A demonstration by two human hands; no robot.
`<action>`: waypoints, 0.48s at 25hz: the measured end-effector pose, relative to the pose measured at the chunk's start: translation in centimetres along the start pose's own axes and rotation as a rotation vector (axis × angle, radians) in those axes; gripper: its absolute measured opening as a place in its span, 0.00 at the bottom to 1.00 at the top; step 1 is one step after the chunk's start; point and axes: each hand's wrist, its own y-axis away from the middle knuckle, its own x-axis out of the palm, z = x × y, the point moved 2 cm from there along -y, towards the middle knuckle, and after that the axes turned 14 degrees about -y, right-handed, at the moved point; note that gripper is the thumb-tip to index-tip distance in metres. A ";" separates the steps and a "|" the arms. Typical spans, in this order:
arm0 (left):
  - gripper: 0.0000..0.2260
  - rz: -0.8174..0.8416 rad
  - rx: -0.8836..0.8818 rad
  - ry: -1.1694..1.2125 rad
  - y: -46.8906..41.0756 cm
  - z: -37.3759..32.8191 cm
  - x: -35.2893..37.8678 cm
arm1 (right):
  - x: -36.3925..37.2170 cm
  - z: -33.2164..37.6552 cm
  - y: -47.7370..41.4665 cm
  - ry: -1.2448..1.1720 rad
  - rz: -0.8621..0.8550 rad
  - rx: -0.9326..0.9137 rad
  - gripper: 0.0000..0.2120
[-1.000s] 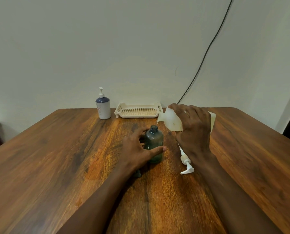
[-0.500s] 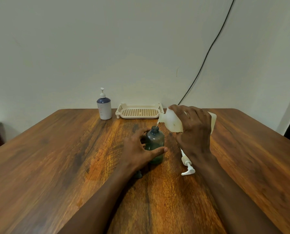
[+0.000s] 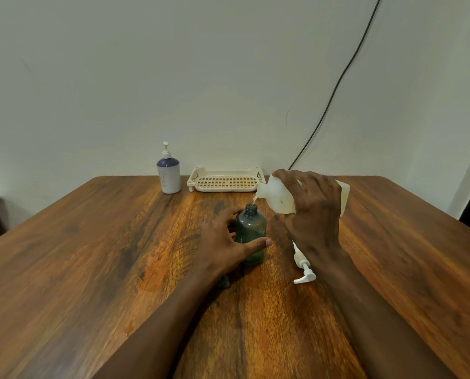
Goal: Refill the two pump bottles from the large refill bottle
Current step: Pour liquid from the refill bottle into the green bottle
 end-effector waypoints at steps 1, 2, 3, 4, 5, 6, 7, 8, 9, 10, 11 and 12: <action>0.42 -0.003 0.001 -0.003 0.0 0.0 0.0 | 0.0 0.0 0.0 0.002 -0.001 0.001 0.46; 0.42 -0.004 0.001 -0.007 0.0 -0.1 0.0 | 0.0 0.0 -0.1 0.005 -0.001 0.001 0.46; 0.42 -0.005 0.002 -0.009 0.0 -0.1 -0.1 | 0.0 0.0 -0.1 0.008 0.001 0.002 0.46; 0.42 -0.005 0.002 -0.010 0.0 -0.1 -0.1 | 0.0 0.0 -0.1 0.010 0.005 0.003 0.46; 0.42 -0.004 0.002 -0.010 0.0 -0.1 -0.1 | 0.1 0.0 -0.1 0.011 0.008 0.004 0.46; 0.42 -0.003 -0.001 -0.010 0.0 -0.1 -0.1 | 0.1 0.0 -0.1 0.011 0.009 0.004 0.46; 0.42 -0.002 -0.005 -0.009 0.0 -0.2 -0.1 | 0.1 0.0 -0.1 0.010 0.010 0.006 0.46; 0.42 -0.002 -0.008 -0.007 0.0 -0.2 -0.1 | 0.0 0.0 -0.1 0.010 0.011 0.008 0.45; 0.42 -0.003 -0.008 -0.005 0.0 -0.2 -0.1 | 0.0 0.0 -0.1 0.009 0.012 0.012 0.45; 0.42 -0.002 -0.006 -0.004 0.0 -0.2 -0.1 | 0.0 0.0 -0.1 0.007 0.013 0.016 0.45; 0.42 -0.001 -0.005 -0.003 0.0 -0.2 -0.1 | 0.0 0.0 -0.1 0.004 0.013 0.019 0.45; 0.43 0.000 -0.006 -0.001 0.0 -0.2 -0.1 | 0.0 0.0 -0.1 0.003 0.014 0.019 0.46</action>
